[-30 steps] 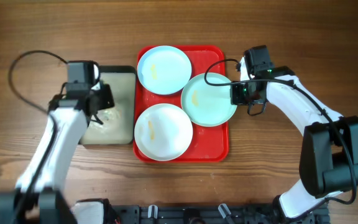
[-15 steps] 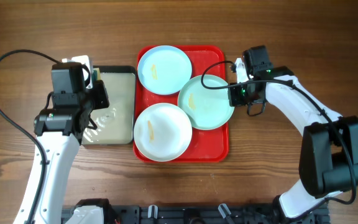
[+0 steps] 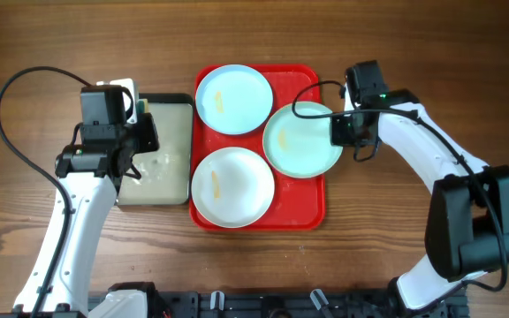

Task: Clean dirty plates on tray and stack at the side
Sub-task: 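Dip the sponge into the black water tray with the left gripper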

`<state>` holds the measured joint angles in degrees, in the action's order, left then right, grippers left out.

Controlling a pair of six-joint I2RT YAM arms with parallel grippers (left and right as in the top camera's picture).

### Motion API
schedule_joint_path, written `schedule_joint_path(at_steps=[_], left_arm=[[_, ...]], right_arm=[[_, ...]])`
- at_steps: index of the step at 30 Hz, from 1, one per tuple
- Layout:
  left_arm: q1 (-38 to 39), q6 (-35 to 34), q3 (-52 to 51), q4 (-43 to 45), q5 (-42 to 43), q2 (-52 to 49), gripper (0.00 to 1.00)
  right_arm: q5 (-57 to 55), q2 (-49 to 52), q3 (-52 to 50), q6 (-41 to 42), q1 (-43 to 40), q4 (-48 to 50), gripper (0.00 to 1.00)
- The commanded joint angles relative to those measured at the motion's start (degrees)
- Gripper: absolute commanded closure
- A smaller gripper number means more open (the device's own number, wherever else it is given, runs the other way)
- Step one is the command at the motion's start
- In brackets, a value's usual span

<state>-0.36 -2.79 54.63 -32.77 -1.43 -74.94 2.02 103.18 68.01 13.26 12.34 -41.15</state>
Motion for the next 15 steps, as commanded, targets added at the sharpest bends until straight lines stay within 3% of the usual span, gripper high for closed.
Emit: schedule_joint_path(at_steps=[1,15], left_arm=[[0.26,1.09,0.87,0.24,2.05,-0.26,0.96],[0.26,7.08,0.79,0.04,2.03,-9.25,0.96]], right_arm=[[-2.03,-0.22,2.25,1.33,0.46,0.55,0.96],[0.79,-0.22,2.12,0.2,0.46,0.48,0.96]])
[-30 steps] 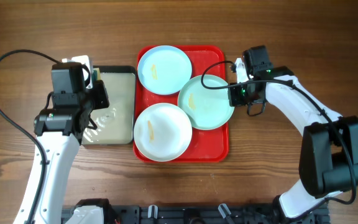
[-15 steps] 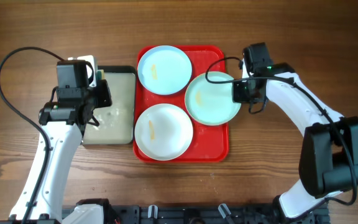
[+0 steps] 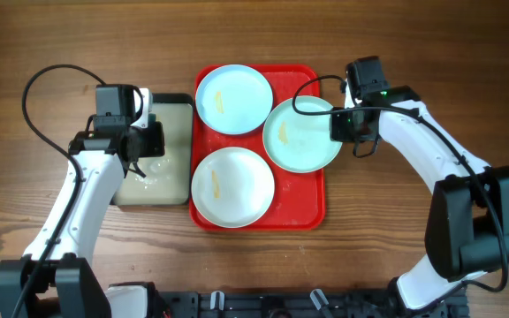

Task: Clean dirty plates on tray and stack at the side
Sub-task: 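Dip the sponge into the black water tray with the left gripper, then move the sponge onto the pale blue plate held by right gripper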

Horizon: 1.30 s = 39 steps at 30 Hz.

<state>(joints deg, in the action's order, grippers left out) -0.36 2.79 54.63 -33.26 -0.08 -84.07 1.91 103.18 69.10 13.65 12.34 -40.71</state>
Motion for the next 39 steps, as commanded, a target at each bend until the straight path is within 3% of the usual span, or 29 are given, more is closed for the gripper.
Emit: schedule_joint_path(at_steps=[1,12,17,21,24,28,34,39], left_arm=[[0.26,1.51,0.79,0.52,0.68,-0.11,0.96],[0.26,1.05,3.76,2.12,-3.08,-0.11,0.96],[0.26,1.31,20.68,-11.69,-2.62,-2.47,0.96],[0.26,1.27,31.78,-23.37,5.97,-10.84,0.96],[1.42,0.26,31.74,-23.56,11.08,-15.43,0.96],[8.85,-0.96,31.74,-22.45,13.14,-16.57,0.96],[20.87,-12.57,31.74,-13.88,13.11,-17.22,0.96],[26.34,-15.56,31.74,-10.54,13.11,-21.4,0.96]], right_arm=[[0.9,-0.22,1.03,-0.22,0.46,-0.09,0.96],[1.14,-0.22,0.96,-0.39,0.46,-0.66,0.96],[4.79,-0.22,0.96,-3.15,0.46,-1.01,0.96],[4.79,-0.22,0.74,-3.13,0.46,-0.83,0.96],[4.79,-0.2,-0.13,-3.04,0.46,0.22,0.96],[3.02,-0.2,-0.17,-1.75,0.44,1.29,0.96],[0.9,-0.2,-0.17,0.07,0.46,1.01,0.96],[0.92,-0.2,-0.17,0.07,0.46,0.7,0.96]])
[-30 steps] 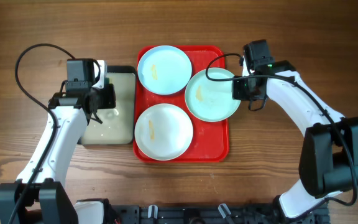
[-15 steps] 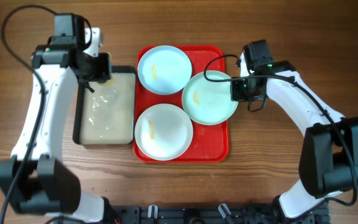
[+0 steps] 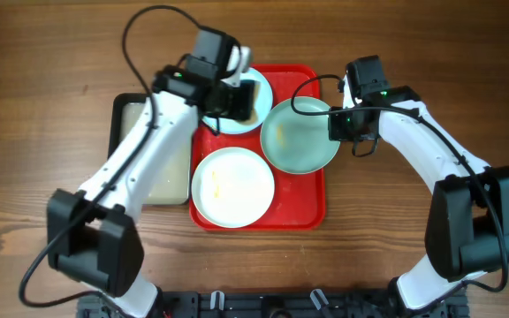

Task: Clean dirty plates on tray and stack at the side
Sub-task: 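Move the sponge onto the pale blue plate held by right gripper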

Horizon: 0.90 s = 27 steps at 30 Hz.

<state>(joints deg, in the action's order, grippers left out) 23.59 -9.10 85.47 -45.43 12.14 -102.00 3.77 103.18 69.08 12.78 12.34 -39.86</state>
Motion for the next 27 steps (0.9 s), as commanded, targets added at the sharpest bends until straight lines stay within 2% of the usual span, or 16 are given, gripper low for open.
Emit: schedule_joint_path(at_steps=[1,5,15,27], left_arm=[[3.28,-4.31,0.9,2.56,0.87,-4.81,0.96],[5.92,-5.44,0.9,6.73,0.9,-9.84,0.96],[6.84,-9.38,0.9,8.9,0.68,-16.04,0.96],[7.48,-9.42,0.9,10.6,-0.2,-17.29,0.96]], right_arm=[[-0.94,-0.2,-0.15,0.92,0.46,-0.15,0.96],[-0.94,-0.2,-0.15,0.92,0.46,-0.13,0.96],[-0.74,-0.2,-0.2,0.96,0.46,-0.26,0.96],[0.76,0.13,-1.73,1.84,0.46,-0.07,0.96]])
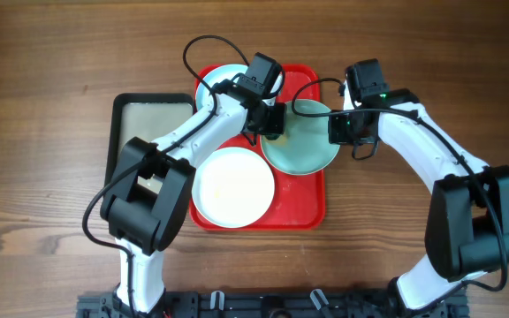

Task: Clean dirty plates on tray and stack at the side
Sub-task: 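Move the sponge onto the pale blue plate held by right gripper, then scrub the pale blue plate surface with the sponge in left gripper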

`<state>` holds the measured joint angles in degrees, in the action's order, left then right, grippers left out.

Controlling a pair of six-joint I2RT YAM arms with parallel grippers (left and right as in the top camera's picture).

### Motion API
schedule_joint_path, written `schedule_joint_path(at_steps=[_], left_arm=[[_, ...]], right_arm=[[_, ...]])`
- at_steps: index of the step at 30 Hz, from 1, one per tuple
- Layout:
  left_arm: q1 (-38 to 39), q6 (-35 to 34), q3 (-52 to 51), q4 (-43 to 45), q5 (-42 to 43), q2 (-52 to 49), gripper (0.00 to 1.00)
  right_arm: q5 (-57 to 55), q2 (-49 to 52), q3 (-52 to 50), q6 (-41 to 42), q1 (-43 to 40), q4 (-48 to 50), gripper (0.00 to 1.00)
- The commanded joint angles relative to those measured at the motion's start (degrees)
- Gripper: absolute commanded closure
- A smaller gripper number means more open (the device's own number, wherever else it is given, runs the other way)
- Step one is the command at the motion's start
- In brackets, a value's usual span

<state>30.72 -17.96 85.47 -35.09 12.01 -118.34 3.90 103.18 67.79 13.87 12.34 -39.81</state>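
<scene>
A red tray holds three plates. My right gripper is shut on the right rim of the green plate, which sits tilted at the tray's right side. My left gripper is down on that plate's left part, shut on a sponge that barely shows under the fingers. The left arm crosses over the light blue plate at the tray's back left and hides much of it. A white plate lies flat at the tray's front.
A dark-rimmed basin of cloudy water stands on the wooden table just left of the tray. The right arm's base is at the front right.
My left gripper has gone from over the light blue plate to the left part of the green plate. The right gripper still grips the green plate's rim in the same spot.
At first my left gripper was at the basin on the left, while the right held the green plate's rim. Then the left was further into the basin. Later it was over the blue plate on the tray, and now it is on the green plate.
</scene>
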Motion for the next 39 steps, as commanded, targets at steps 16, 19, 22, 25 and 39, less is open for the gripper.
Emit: schedule_joint_path(at_steps=[16,19,22,25,39], left_arm=[[2.19,-1.4,0.79,1.18,-2.23,-5.11,0.96],[3.61,-2.05,0.79,0.98,-2.01,-5.22,0.96],[5.51,-2.05,0.79,1.09,-2.03,-5.84,0.96],[5.7,-2.54,0.79,1.03,-1.97,-7.89,0.96],[5.64,-2.49,0.83,6.25,27.02,-7.87,0.96]], right_arm=[[0.7,0.57,-0.81,0.72,0.46,0.33,0.96],[3.96,0.57,-0.81,0.63,0.46,0.5,0.96],[4.85,0.57,-0.81,0.0,0.46,0.81,0.96],[5.2,0.57,-0.81,-0.24,0.63,0.83,0.96],[5.2,0.57,-0.81,-0.26,0.63,1.22,0.96]])
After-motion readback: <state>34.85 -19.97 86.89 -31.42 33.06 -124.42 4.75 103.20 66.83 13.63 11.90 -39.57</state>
